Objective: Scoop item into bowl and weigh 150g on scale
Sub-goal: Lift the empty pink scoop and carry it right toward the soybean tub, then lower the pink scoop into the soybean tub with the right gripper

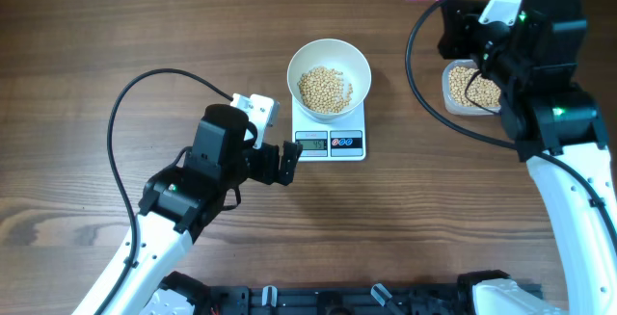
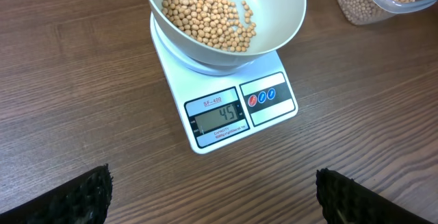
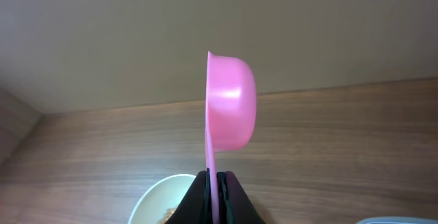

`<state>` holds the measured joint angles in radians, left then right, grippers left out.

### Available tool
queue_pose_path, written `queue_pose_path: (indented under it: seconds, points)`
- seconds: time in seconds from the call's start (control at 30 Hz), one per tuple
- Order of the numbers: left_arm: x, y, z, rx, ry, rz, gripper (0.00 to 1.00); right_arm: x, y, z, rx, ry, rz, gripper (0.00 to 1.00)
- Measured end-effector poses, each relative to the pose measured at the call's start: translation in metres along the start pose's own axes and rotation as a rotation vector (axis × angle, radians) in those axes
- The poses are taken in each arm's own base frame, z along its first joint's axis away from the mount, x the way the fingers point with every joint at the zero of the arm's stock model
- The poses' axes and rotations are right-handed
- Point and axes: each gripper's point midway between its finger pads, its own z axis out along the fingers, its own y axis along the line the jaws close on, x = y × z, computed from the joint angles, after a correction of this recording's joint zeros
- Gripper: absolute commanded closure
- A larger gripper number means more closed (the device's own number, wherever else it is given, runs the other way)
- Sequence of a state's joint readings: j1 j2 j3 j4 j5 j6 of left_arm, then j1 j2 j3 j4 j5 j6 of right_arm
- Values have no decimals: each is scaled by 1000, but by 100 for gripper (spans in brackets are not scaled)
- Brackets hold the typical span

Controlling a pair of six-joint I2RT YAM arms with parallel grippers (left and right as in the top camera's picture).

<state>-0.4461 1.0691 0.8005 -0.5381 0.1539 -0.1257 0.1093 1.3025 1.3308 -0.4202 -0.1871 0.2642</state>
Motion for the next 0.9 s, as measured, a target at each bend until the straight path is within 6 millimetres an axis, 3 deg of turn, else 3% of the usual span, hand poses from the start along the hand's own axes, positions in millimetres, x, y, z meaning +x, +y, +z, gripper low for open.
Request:
queue_pose_path:
  seconds: [0.07,0.17,0.27,0.3,0.33,0.47,0.7,0.9]
  points:
    - [0,0,0,0,0,0,0,-2,-12,-8,32,-4,-7,96]
    - [0,0,0,0,0,0,0,-4,-46,-26,124,4,-14,96]
    - [0,0,0,0,0,0,0,12,-89,-43,240,78,-8,96]
    - [0,0,0,0,0,0,0,14,-92,-44,248,87,-17,96]
    - [0,0,0,0,0,0,0,23,-115,-53,310,129,7,96]
    - [0,0,0,0,0,0,0,44,-152,-67,394,233,-35,96]
    - [0,0,0,0,0,0,0,100,-185,-47,426,494,-96,96]
    - [0,0,0,0,0,0,0,126,-203,-30,429,601,-103,96]
